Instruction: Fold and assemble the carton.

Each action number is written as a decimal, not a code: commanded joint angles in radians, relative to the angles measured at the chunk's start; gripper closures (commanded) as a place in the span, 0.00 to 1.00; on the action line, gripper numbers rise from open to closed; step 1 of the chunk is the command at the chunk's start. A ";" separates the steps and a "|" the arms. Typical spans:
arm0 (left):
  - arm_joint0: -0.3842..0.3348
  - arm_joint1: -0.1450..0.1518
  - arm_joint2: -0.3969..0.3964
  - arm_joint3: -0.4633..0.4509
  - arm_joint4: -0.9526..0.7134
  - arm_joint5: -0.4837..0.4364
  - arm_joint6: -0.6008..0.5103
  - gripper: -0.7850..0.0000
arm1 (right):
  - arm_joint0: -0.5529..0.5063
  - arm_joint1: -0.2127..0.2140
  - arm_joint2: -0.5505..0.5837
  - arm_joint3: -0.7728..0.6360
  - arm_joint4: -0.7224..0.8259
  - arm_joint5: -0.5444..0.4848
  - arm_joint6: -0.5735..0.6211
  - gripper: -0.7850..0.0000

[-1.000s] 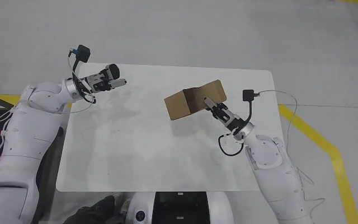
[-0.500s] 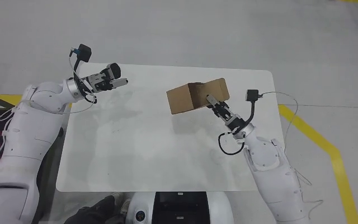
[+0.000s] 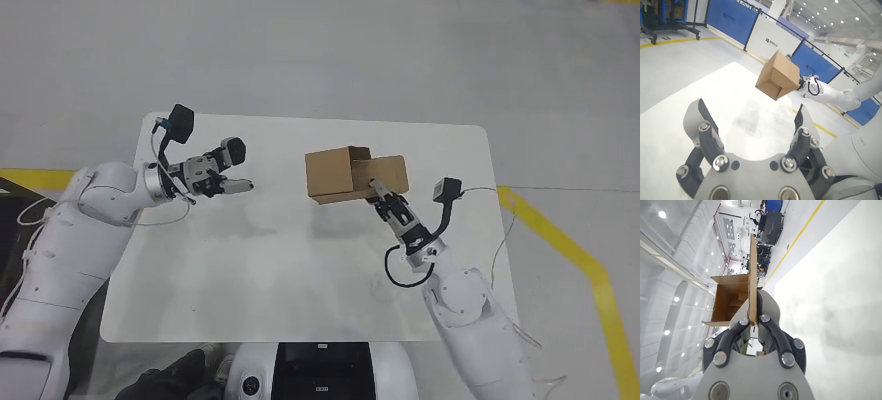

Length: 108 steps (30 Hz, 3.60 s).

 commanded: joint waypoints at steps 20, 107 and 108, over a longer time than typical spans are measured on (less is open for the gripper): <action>0.022 -0.009 0.064 -0.101 0.174 0.000 0.090 0.00 | -0.023 -0.004 -0.029 0.014 0.048 -0.024 0.003 1.00; 0.039 -0.059 0.170 -0.117 0.891 0.000 0.729 0.28 | -0.032 -0.038 -0.167 0.064 0.074 -0.115 -0.109 1.00; 0.039 -0.058 0.170 -0.118 0.892 0.000 0.730 0.30 | -0.031 -0.038 -0.168 0.065 0.075 -0.112 -0.108 1.00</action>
